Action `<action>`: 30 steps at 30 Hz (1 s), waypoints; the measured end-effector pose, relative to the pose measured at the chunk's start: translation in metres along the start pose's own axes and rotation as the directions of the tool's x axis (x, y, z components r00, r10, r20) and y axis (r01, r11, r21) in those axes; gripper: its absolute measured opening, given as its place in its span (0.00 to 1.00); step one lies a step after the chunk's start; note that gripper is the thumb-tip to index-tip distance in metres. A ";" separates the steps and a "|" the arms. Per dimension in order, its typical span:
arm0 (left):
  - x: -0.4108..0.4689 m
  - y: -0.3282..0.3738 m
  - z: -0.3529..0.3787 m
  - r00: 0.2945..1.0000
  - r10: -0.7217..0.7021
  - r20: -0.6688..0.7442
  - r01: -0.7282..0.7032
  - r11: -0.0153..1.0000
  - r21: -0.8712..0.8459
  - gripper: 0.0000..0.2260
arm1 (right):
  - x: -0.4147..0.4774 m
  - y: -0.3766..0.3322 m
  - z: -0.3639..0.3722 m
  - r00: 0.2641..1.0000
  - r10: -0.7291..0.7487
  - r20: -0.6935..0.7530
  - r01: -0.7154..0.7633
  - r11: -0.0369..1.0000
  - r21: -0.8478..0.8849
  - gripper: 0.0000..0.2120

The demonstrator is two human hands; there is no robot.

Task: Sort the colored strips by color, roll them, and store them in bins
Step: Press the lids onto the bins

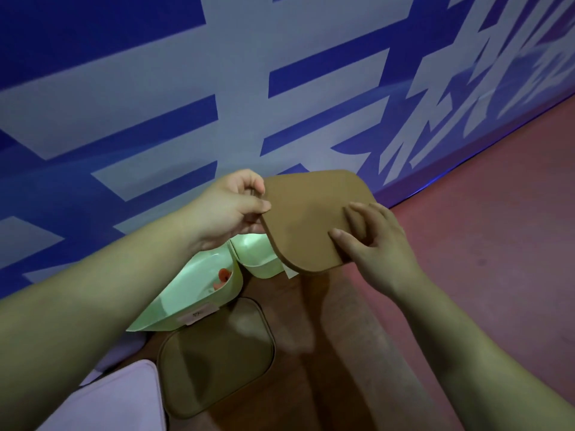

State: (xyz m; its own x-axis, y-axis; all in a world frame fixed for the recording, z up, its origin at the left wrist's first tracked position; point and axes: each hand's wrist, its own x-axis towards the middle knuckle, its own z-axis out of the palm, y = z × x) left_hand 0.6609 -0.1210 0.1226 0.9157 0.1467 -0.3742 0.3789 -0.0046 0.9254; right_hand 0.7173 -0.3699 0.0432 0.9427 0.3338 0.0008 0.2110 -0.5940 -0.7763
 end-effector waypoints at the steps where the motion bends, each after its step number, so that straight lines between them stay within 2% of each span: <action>1: 0.002 -0.003 -0.004 1.000 0.001 0.006 -0.001 1.000 0.006 0.12 | 0.004 0.004 0.003 1.000 0.022 -0.002 -0.022 1.000 -0.012 0.29; 5: 0.010 -0.018 -0.019 1.000 -0.007 0.017 0.007 1.000 -0.003 0.13 | 0.022 0.018 0.012 0.997 0.073 0.033 -0.074 0.997 0.015 0.30; 8: 0.017 -0.034 -0.030 0.998 -0.009 -0.064 0.010 1.000 0.013 0.13 | 0.037 0.025 0.024 0.998 0.048 0.027 -0.048 0.999 0.018 0.28; 11: 0.030 -0.059 -0.040 0.979 0.001 -0.201 0.042 0.976 0.211 0.11 | 0.046 0.026 0.041 1.000 -0.004 0.015 0.003 1.000 0.020 0.28; 13: 0.037 -0.073 -0.044 0.965 0.002 -0.260 0.105 0.911 0.398 0.11 | 0.053 0.024 0.055 1.000 -0.011 0.027 0.011 1.000 -0.003 0.29; 16: 0.042 -0.089 -0.043 0.967 0.033 -0.253 0.126 0.800 0.587 0.27 | 0.062 0.025 0.072 1.000 -0.011 0.025 0.012 0.999 -0.032 0.31; 21: 0.050 -0.109 -0.051 0.987 0.037 -0.155 0.084 0.707 0.702 0.47 | 0.070 0.027 0.088 0.999 -0.052 0.006 0.052 0.993 -0.102 0.31; 25: 0.057 -0.117 -0.057 0.991 0.014 -0.136 0.103 0.572 0.814 0.54 | 0.075 0.030 0.095 0.997 -0.078 0.001 0.078 0.985 -0.153 0.32; 28: 0.062 -0.118 -0.057 0.989 0.040 -0.142 0.107 0.469 0.877 0.54 | 0.077 0.035 0.101 0.999 -0.045 0.019 0.048 0.986 -0.162 0.33; 30: 0.064 -0.118 -0.057 0.989 0.045 -0.142 0.108 0.436 0.894 0.54 | 0.077 0.037 0.104 0.999 -0.033 0.021 0.036 0.985 -0.168 0.33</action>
State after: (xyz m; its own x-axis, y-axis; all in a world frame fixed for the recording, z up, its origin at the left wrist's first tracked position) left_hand 0.6671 -0.0542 -0.0077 0.9036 0.2854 -0.3195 0.3840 -0.8701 0.3090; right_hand 0.7710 -0.2902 -0.0512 0.9295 0.3687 0.0132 0.2854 -0.6959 -0.6590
